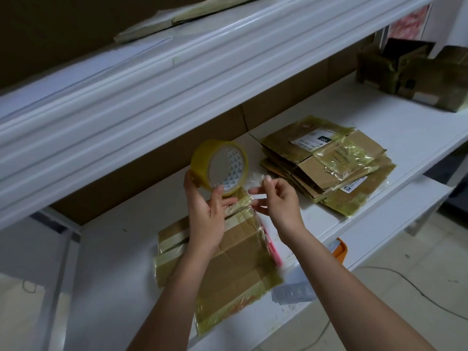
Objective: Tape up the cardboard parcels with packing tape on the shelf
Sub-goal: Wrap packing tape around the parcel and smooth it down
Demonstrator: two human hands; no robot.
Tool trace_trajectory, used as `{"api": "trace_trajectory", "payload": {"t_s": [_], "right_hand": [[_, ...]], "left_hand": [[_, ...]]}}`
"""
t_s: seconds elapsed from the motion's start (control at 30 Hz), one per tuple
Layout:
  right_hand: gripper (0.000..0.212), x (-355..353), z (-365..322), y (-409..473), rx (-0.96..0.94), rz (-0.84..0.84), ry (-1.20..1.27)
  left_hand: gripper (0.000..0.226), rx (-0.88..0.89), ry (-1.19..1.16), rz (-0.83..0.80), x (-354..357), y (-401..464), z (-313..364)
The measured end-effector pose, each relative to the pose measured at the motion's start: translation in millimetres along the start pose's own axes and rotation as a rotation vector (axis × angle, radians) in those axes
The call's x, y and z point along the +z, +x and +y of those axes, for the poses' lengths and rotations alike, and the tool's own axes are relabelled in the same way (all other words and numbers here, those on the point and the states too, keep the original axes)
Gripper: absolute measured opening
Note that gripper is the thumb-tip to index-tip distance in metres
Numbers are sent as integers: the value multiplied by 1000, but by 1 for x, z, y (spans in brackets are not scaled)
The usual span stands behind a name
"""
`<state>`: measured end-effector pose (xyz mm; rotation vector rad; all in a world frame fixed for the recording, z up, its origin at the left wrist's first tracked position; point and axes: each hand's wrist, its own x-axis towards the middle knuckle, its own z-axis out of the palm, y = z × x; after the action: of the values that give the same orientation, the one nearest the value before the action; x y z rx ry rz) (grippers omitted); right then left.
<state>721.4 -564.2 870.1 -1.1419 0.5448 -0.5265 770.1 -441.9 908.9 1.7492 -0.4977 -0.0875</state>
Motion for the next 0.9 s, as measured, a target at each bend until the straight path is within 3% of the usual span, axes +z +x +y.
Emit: {"api": "trace_trajectory", "payload": {"t_s": [0.1,0.23,0.47,0.67,0.9], "right_hand": [[27,-2,-5,-1,-39,54,-20],[26,-9,-14,0,-34,117,-8],[24,-12,-14,-10,70,66,5],[22,-3,-11,-27,-3,77,-60],[22,4,-12,-32,-34,37,-59]], "left_hand": [[74,19,39,-12,1,-5,8],[70,41,115,-68,-4,-6,9],[70,72,279,-57,-31,-15,2],[63,41,233,-6,-32,-24,-9],[70,40,193,39,-26,-18,-9]]}}
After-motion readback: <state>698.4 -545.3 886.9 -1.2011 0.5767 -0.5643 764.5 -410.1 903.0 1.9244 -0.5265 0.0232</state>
